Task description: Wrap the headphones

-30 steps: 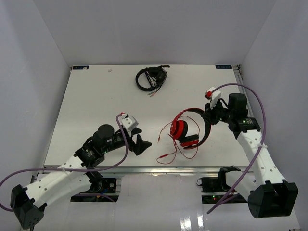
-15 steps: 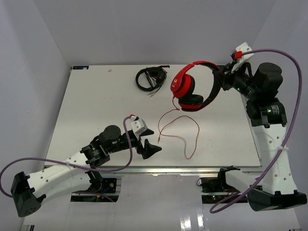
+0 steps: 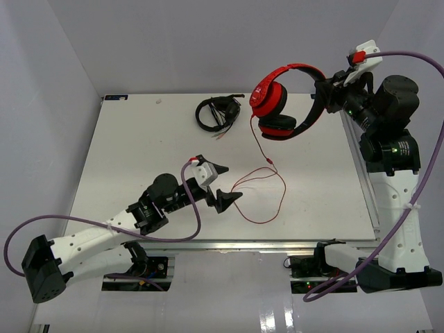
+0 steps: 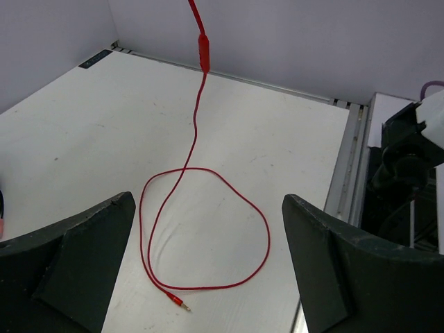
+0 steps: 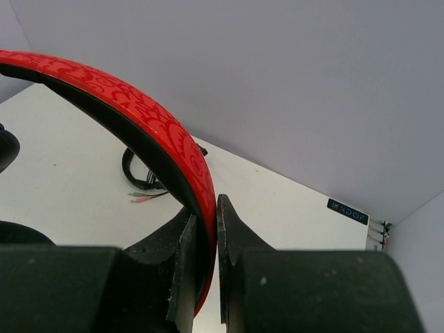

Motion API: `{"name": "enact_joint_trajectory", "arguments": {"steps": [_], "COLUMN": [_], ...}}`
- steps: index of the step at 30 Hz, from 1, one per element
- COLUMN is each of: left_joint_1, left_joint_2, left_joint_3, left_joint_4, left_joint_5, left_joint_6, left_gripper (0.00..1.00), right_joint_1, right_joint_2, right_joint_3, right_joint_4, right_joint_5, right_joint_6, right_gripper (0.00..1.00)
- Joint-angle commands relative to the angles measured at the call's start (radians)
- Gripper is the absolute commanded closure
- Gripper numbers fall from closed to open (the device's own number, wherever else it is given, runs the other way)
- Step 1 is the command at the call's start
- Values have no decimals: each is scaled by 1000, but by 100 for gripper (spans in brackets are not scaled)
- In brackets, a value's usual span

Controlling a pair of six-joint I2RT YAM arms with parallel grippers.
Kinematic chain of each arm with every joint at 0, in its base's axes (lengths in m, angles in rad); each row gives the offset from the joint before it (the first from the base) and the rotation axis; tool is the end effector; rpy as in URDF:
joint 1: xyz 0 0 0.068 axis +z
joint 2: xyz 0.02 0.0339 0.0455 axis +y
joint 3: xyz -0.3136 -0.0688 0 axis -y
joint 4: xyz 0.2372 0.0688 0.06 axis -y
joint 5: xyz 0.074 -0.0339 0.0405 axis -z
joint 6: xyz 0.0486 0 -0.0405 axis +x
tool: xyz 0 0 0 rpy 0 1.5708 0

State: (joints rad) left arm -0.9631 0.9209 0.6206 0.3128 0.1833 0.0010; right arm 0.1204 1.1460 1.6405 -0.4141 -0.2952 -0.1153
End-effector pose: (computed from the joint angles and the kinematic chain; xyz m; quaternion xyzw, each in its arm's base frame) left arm 0.1048 -0.1663 0.3518 0.3821 0.5898 -0.3849 0.5984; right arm 0.1881 0.0370 0.5743 -0.1862 0.6534 0.1016 0.7267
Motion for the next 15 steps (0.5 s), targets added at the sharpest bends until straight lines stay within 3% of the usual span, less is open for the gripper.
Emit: {"name": "enact_joint_trajectory", "arguments": {"steps": [1,7,15], "left_joint_1": [-8,-6,14], "left_joint_2": [61,186,417], "left_joint_3": [-60,-154,-117], "left_joint_4": [164,371,499], "left_joint_5": [-5,-19,-55], "left_joint_6": [150,223,277], "left_gripper": [2,2,2], "right_joint_1": [4,4,4], "right_joint_2": [4,-12,-34], "right_joint_3": [87,118,131], "right_joint_4": [28,-2,-28], "right_joint_5": [-47,-75,-140], "right_joint_6": [64,43,69], "right_gripper": [92,92,92]}}
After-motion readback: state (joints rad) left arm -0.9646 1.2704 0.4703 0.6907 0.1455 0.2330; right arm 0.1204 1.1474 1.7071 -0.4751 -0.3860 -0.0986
